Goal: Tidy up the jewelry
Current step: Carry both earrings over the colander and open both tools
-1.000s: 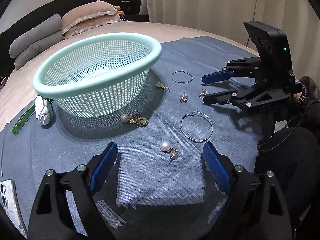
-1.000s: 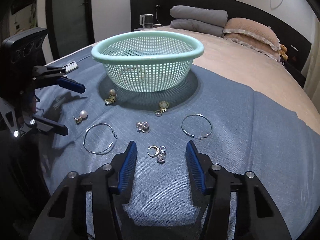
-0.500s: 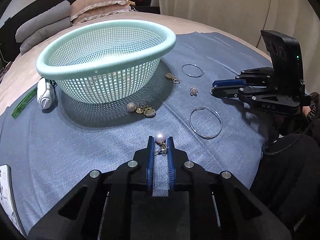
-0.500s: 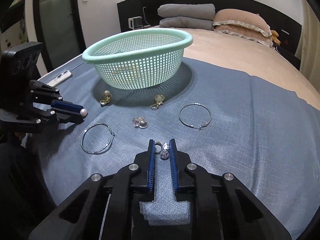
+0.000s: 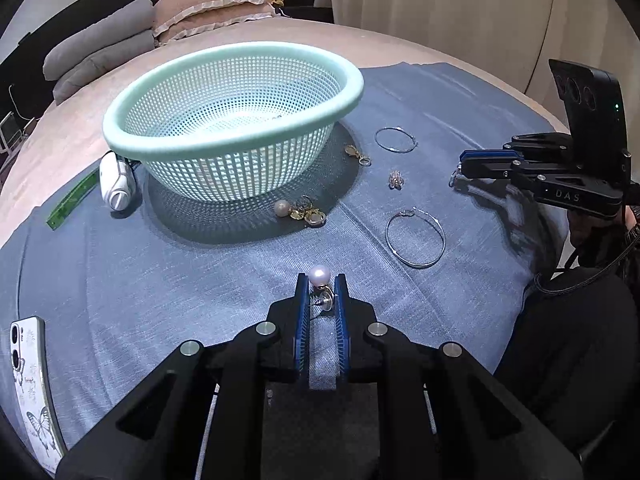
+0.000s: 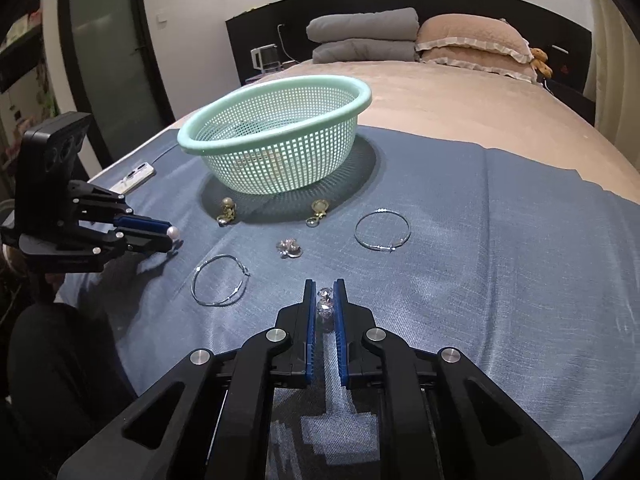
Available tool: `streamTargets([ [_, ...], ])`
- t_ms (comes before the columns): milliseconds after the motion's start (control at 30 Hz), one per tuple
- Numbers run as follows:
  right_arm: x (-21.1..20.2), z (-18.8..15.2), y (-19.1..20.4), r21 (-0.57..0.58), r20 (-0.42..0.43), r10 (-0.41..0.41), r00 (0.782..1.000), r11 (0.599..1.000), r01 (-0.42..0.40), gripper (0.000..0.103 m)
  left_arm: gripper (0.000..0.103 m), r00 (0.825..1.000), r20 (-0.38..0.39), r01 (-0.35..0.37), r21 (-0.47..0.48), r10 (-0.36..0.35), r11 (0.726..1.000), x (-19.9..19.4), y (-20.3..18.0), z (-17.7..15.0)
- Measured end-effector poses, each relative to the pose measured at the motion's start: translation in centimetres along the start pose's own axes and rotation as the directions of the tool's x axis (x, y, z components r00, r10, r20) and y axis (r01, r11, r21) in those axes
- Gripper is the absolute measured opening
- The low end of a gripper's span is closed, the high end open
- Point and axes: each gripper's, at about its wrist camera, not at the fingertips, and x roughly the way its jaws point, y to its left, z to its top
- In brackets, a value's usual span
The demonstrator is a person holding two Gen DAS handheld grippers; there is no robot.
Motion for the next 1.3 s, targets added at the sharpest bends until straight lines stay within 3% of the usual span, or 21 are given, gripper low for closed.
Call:
streamTargets([
  [200,-1.9,2.6,0.9,-0.040,0.054,-0.010,0.999,0.999,0.013,0.008,0.013,0.998,0.056,-0.033,-0.017,0.034,0.999,-2.8,1.1,1.7],
  [533,-4.6,10.4,2.3,-0.135,0.188,0.068,0.980,0.990,-0.042,0.008,0.013,0.986,0.148,-0.082,-0.012,0.083,0.997,-5.7,3.6,7.3],
  [733,-4.1,13.9,3.5,-0.194,0.208,0.121,0.971,0.978,-0.081,0.008,0.013,0.987,0.139,-0.090,0.041,0.084,0.995,-5.4,3.9,9.6],
  [933,-0.9,15.1,3.9,-0.212,0.156,0.143,0.977,0.971,-0.108,0.008,0.013,0.991,0.122,-0.060,0.029,0.056,0.998,-3.6,4.5,10.1],
  [1300,6.6,12.2,3.2,-0.160,-0.002,0.162,0.987,0.974,-0.161,0.008,0.013,0.999,0.034,-0.006,0.026,0.005,1.000,1.4,5.3,9.5],
])
